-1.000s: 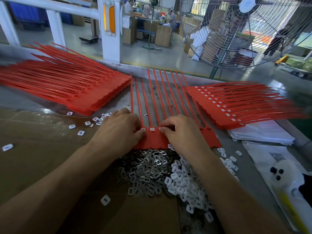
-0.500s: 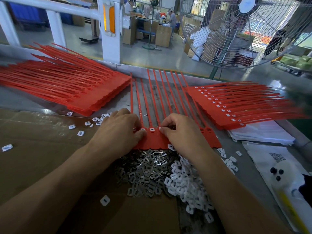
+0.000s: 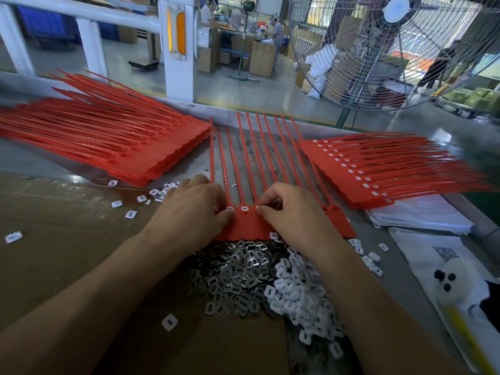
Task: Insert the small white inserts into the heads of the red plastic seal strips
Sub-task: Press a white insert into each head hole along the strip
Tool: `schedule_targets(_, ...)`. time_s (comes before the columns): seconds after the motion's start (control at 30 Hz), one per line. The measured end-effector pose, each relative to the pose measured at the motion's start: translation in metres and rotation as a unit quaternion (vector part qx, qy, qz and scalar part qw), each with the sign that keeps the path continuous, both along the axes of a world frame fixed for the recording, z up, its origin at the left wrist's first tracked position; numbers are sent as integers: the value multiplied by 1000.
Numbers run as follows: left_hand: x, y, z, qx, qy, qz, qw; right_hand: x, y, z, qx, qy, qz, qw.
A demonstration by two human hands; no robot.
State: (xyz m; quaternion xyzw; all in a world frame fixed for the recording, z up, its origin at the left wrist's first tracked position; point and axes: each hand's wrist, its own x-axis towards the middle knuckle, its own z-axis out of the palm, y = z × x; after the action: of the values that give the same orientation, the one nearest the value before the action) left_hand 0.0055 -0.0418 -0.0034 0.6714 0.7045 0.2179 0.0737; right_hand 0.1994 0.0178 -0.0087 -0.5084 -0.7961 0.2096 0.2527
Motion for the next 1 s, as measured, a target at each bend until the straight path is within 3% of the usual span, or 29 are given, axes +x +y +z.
schedule_targets(0.27,0,0,0,2,0,-1,1000,7,6,-1,-24,60,-14,998)
schedule_targets(0.6,-1,0,0,1,5,-1,1000,4,6,1,27,-11,38,999)
schedule_targets(0.83,-1,1,-1,4,6,-2,1000,9,3,2,21,14,32,999)
schedule_targets(1.0,-2,0,-2,8,2,-4,1000,12,-2,5,44,-34,48,997)
